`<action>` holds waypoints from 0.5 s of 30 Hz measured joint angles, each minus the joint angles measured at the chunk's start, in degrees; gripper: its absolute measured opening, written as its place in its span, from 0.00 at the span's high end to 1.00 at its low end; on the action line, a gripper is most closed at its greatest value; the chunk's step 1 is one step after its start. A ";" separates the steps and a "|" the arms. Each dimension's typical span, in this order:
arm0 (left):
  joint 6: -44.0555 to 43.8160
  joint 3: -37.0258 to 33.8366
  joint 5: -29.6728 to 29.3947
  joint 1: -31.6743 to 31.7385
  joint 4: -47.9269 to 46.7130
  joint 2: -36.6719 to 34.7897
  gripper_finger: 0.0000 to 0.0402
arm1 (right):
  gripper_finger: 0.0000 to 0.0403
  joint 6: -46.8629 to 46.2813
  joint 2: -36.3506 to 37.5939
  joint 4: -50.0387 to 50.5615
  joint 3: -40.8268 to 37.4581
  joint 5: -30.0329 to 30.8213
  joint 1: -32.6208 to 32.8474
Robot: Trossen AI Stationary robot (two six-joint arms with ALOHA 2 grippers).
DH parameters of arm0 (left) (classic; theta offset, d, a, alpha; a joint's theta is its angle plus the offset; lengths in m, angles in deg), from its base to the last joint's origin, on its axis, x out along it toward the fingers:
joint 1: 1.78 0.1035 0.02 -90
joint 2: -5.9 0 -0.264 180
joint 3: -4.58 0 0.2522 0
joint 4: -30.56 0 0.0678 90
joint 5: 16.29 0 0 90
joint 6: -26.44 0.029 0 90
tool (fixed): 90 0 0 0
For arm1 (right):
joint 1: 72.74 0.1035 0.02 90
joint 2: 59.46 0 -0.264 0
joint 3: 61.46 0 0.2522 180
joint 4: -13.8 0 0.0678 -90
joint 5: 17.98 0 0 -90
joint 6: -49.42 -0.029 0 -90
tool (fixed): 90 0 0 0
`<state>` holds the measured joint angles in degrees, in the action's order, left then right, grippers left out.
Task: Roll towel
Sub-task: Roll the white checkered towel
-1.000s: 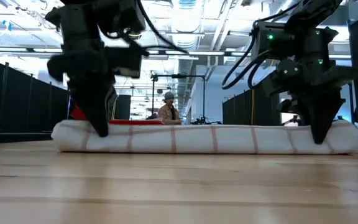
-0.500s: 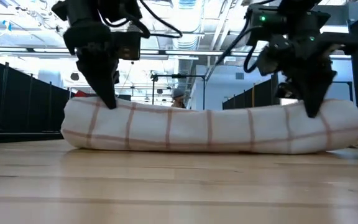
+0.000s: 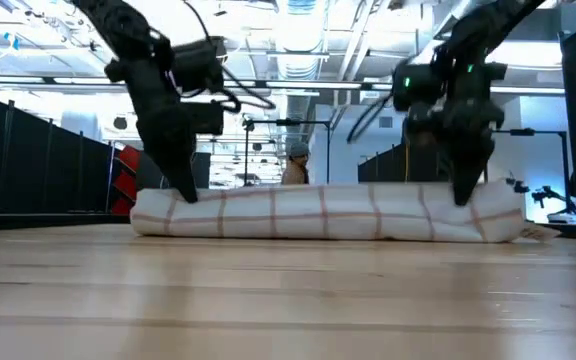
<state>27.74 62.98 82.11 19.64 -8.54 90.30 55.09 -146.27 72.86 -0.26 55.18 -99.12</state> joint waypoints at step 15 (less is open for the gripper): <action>7.00 -6.29 -2.03 5.18 1.07 0.00 0.99 | 0.94 2.98 -6.85 -7.85 -2.95 -4.46 -7.22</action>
<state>34.74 56.68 80.08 24.82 -7.46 90.30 58.07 -153.12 65.01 -3.21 50.72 -106.34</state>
